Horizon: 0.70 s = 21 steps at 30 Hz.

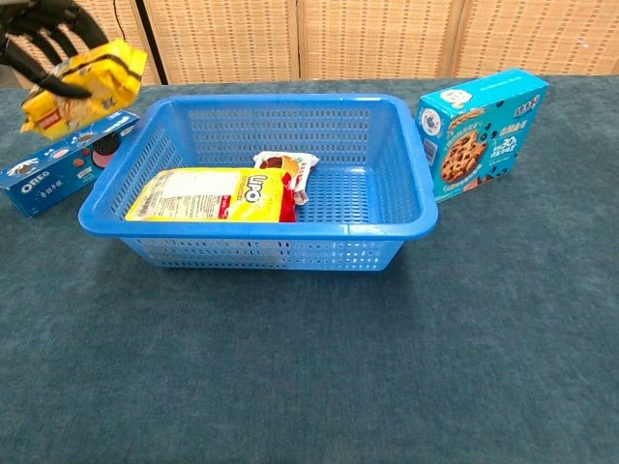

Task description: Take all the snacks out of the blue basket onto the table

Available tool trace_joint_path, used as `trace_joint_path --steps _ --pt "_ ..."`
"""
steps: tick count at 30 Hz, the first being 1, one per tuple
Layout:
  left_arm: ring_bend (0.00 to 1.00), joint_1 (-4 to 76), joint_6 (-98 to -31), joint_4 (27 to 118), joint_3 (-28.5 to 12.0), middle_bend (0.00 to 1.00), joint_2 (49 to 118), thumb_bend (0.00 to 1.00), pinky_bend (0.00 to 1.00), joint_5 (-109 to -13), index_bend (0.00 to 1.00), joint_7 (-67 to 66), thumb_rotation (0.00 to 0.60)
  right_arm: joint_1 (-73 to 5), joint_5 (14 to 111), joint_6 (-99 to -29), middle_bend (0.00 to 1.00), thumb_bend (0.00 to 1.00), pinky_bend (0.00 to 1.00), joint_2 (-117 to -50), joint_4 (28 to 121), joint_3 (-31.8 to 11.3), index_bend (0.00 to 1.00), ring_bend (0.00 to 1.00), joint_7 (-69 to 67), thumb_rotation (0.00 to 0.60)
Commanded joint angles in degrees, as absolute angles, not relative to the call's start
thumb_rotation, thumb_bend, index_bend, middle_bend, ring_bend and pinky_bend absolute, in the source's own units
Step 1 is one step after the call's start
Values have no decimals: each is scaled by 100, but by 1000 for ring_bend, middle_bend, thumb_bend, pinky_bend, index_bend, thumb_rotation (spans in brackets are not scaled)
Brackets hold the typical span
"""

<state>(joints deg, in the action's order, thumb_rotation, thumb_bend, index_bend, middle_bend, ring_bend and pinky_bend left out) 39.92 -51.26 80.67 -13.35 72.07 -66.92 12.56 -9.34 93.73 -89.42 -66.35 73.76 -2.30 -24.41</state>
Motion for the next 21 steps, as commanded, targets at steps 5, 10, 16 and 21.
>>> trace_joint_path --steps 5,10,16,21 --pt "385 3350 -5279 7621 -354 432 6882 376 586 -8202 477 2586 600 -927 9387 -8955 0 0 59 -6622 7405 -221 0 0 -2425 600" --pt "334 3264 -5289 7486 -96 398 6805 349 529 -8462 463 2576 600 -927 9388 -8961 0 0 59 -6610 7416 -224 0 0 -2431 600" --pt "0 3251 -5207 7700 -81 0 6620 58 2 -8422 0 2755 600 -921 9368 -8953 0 0 59 -6594 7428 -226 0 0 -2452 600" --pt "0 3221 -5802 8122 -67 0 6342 0 0 -8979 0 3138 600 -918 9361 -8946 0 0 59 -6573 7468 -227 0 0 -2438 600"
